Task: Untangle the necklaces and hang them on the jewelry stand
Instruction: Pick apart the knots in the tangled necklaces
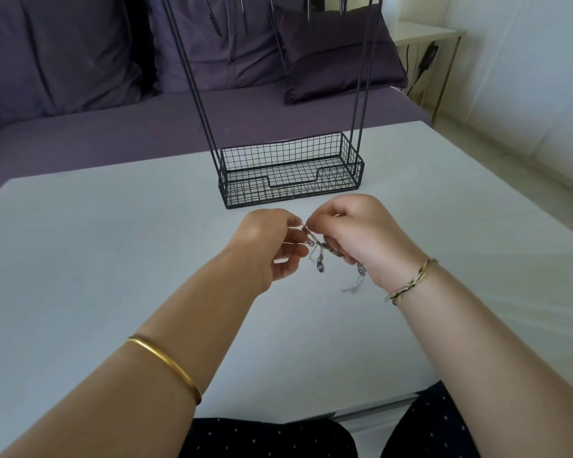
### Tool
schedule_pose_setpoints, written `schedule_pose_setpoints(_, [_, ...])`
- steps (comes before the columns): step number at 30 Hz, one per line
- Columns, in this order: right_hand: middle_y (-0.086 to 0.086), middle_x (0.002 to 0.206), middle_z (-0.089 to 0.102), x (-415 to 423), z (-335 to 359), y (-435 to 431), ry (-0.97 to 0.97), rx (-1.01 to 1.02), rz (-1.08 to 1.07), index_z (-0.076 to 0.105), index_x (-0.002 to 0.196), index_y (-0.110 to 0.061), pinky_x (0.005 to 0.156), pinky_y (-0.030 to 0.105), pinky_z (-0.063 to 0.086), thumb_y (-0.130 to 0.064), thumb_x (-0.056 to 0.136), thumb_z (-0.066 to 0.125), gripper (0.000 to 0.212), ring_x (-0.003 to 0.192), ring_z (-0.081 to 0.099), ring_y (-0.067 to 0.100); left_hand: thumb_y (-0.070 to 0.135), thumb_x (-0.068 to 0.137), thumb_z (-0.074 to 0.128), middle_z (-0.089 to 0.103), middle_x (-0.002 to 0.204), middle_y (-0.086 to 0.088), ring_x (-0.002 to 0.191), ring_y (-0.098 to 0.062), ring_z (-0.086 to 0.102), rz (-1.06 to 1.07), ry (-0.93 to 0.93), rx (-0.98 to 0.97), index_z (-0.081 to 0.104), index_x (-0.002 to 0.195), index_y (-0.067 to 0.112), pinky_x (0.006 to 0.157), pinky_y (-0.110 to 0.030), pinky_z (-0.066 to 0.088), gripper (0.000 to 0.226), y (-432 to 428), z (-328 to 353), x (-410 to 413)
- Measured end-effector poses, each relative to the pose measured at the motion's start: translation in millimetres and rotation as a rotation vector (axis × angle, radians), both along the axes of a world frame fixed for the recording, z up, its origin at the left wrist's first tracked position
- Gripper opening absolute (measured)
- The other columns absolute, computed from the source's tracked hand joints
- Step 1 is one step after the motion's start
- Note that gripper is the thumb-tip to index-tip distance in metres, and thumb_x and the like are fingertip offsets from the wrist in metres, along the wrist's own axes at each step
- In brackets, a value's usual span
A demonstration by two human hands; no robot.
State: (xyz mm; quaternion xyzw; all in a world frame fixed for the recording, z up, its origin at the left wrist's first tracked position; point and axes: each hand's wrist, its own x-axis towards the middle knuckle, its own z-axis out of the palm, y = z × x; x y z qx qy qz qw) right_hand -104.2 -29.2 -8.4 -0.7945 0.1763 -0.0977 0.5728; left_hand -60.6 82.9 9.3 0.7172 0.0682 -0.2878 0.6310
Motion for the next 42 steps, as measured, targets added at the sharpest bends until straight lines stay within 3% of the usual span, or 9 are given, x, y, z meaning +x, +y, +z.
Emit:
schedule_pose_setpoints(6, [-0.001,0.059,0.056,-1.7,6.4,2.0,-0.169,0.044,-0.067,0.063,0.076,-0.010,0.038,0.014,0.031,-0.007,0.084,0.058,0.010,0.035,0.040,0.001,0.015,0.094,0.041,0.052,0.059,-0.001,0.044,-0.012,0.051,-0.029,0.026,0.059,0.058,0.080,0.011,0.040,-0.016,0.038,0.022,0.9,-3.0,-0.4])
schedule_pose_setpoints(10, [-0.001,0.061,0.056,-0.7,7.5,2.9,-0.220,0.155,-0.127,0.058,0.071,-0.012,0.041,0.019,0.031,-0.004,0.083,0.057,0.014,0.042,0.038,0.011,0.012,0.094,0.040,0.052,0.062,-0.003,0.038,-0.012,0.052,-0.043,0.062,0.057,0.057,0.080,0.010,0.039,-0.016,0.038,0.022,-0.6,-3.0,-2.0])
schedule_pose_setpoints(15, [-0.001,0.056,0.045,0.9,5.2,1.2,-0.169,0.175,-0.150,0.056,0.074,-0.007,0.046,0.024,0.030,-0.004,0.082,0.055,0.009,0.045,0.035,0.013,0.007,0.093,0.036,0.053,0.056,-0.002,0.038,-0.012,0.050,0.055,0.084,-0.034,0.059,0.082,0.008,0.039,-0.015,0.037,0.026,-1.9,-2.1,-1.1])
schedule_pose_setpoints(22, [-0.013,0.040,0.046,0.5,1.4,0.7,-0.083,-0.042,-0.029,0.066,0.073,-0.010,0.039,0.015,0.032,-0.004,0.083,0.057,0.015,0.033,0.039,0.001,0.000,0.093,0.038,0.055,0.047,0.002,0.059,-0.014,0.060,0.144,-0.070,-0.204,0.060,0.086,0.012,0.063,-0.026,0.051,0.026,-1.8,-3.4,6.9])
schedule_pose_setpoints(26, [-0.010,0.046,0.049,1.4,3.8,-0.2,-0.113,0.029,-0.025,0.066,0.072,-0.018,0.040,0.016,0.034,-0.006,0.083,0.061,0.017,0.037,0.041,0.003,0.004,0.091,0.048,0.046,0.055,0.001,0.049,-0.010,0.051,0.058,-0.045,-0.169,0.063,0.082,0.011,0.056,-0.024,0.047,0.019,-0.9,-4.3,6.2])
schedule_pose_setpoints(29, [-0.013,0.045,0.047,0.8,4.1,-0.3,-0.168,0.060,-0.064,0.068,0.075,-0.015,0.039,0.017,0.034,-0.009,0.083,0.063,0.011,0.037,0.039,0.004,0.010,0.091,0.054,0.039,0.049,0.005,0.046,-0.009,0.040,-0.025,-0.026,-0.088,0.064,0.084,0.012,0.051,-0.022,0.041,0.012,-1.9,-4.6,3.9])
schedule_pose_setpoints(37, [-0.003,0.064,0.057,1.3,0.8,-2.4,-0.188,0.126,-0.187,0.061,0.074,-0.016,0.054,0.021,0.044,-0.011,0.088,0.060,0.015,0.057,0.050,0.008,0.012,0.097,0.044,0.035,0.041,0.009,0.039,-0.006,0.036,-0.130,-0.023,-0.068,0.063,0.090,0.013,0.046,-0.020,0.039,0.020,-3.6,-6.4,1.3])
schedule_pose_setpoints(39, [-0.002,0.064,0.058,2.4,-0.3,-4.1,-0.135,0.127,-0.179,0.060,0.075,-0.017,0.059,0.021,0.045,-0.013,0.089,0.059,0.015,0.063,0.054,0.011,0.012,0.097,0.043,0.032,0.042,0.009,0.041,-0.007,0.034,-0.127,-0.030,-0.087,0.064,0.089,0.013,0.048,-0.021,0.038,0.022,-3.0,-4.9,1.7])
schedule_pose_setpoints(42, [-0.002,0.056,0.050,4.5,1.1,-5.2,-0.101,0.309,-0.146,0.058,0.077,-0.015,0.071,0.032,0.050,-0.009,0.091,0.056,0.015,0.056,0.058,0.012,0.013,0.095,0.047,0.028,0.046,0.007,0.041,-0.008,0.031,-0.112,-0.027,-0.110,0.065,0.088,0.012,0.049,-0.021,0.037,0.020,0.7,-1.0,3.9])
